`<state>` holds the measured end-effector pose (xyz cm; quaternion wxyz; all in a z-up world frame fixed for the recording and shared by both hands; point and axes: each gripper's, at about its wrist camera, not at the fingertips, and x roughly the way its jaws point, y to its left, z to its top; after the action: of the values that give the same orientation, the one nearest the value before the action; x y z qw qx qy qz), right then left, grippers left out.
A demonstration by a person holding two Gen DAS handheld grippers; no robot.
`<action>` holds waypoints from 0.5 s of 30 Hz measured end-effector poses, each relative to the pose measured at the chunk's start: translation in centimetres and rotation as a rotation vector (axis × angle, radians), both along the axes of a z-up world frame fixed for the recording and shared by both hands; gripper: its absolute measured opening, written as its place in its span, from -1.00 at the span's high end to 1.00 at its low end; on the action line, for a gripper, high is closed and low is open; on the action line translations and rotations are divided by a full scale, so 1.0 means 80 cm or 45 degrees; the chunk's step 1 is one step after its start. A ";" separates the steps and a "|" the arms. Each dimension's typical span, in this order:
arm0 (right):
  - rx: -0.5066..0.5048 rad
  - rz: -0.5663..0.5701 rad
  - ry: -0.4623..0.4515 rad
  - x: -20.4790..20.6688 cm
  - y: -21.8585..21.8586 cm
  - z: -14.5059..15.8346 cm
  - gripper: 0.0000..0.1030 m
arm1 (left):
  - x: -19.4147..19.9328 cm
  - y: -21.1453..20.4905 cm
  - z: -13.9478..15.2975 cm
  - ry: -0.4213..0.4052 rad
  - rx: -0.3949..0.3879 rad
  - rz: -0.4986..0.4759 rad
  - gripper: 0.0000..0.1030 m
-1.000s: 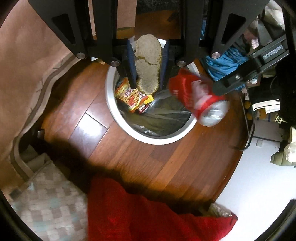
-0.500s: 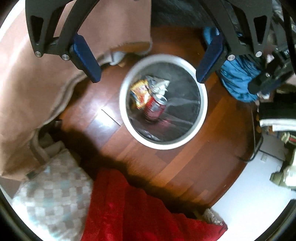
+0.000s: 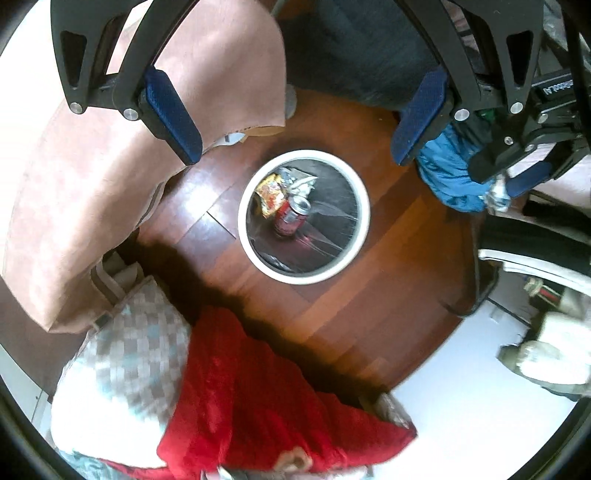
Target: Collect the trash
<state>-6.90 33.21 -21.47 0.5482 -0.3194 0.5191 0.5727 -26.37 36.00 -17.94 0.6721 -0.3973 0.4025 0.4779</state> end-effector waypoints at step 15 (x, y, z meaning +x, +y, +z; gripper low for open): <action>0.224 0.094 0.148 -0.006 -0.078 0.196 -1.00 | -0.020 -0.049 0.136 -0.196 0.101 -0.039 -0.99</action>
<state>-7.41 26.96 -5.81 0.5218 -0.2552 0.4856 0.6533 -27.98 32.09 -7.08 0.7236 -0.3996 0.3365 0.4512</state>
